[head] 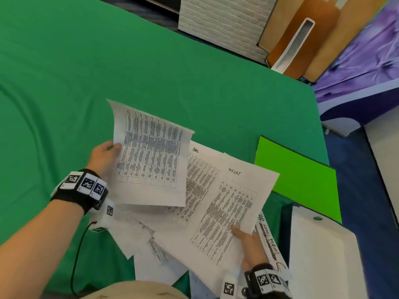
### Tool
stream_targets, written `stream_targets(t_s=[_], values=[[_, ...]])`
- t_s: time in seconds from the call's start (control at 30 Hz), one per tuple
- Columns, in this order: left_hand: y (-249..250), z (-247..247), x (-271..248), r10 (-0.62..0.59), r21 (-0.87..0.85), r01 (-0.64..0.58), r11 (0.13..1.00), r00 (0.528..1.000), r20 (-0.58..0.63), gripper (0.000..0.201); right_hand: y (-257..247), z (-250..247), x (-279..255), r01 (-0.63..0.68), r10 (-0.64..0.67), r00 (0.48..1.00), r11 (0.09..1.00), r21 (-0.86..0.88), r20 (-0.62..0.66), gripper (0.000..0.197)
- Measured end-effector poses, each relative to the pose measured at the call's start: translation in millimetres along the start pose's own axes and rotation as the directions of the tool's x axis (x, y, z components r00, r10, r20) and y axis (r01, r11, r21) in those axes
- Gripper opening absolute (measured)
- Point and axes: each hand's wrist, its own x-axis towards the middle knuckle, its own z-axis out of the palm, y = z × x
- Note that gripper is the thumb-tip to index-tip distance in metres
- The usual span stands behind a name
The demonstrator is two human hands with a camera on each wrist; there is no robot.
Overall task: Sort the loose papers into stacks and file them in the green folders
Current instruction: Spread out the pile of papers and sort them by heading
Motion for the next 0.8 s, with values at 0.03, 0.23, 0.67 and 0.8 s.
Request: stream_targets(t_s=[0.03, 0.23, 0.67, 0.8], values=[[-6, 0, 2, -0.025, 0.011, 0.025, 1.0, 1.0, 0.007, 0.013, 1, 0, 1, -0.004, 0.004, 1.0, 1.0, -0.002, 0.003, 0.033], [-29, 39, -20, -0.067, 0.373, -0.04, 0.927, 0.96, 0.272, 0.031, 3, 0, 2, -0.023, 0.023, 1.0, 1.0, 0.002, 0.0, 0.039], [-56, 122, -68, -0.087, 0.67, -0.335, 0.663, 0.854, 0.513, 0.047, -10, 16, -10, -0.003, -0.012, 0.998, 0.976, 0.216, 0.068, 0.039], [-62, 128, -76, -0.033, 0.688, -0.409, 0.6, 0.846, 0.532, 0.05, -7, 15, -8, 0.041, -0.05, 0.995, 0.994, 0.097, 0.088, 0.035]])
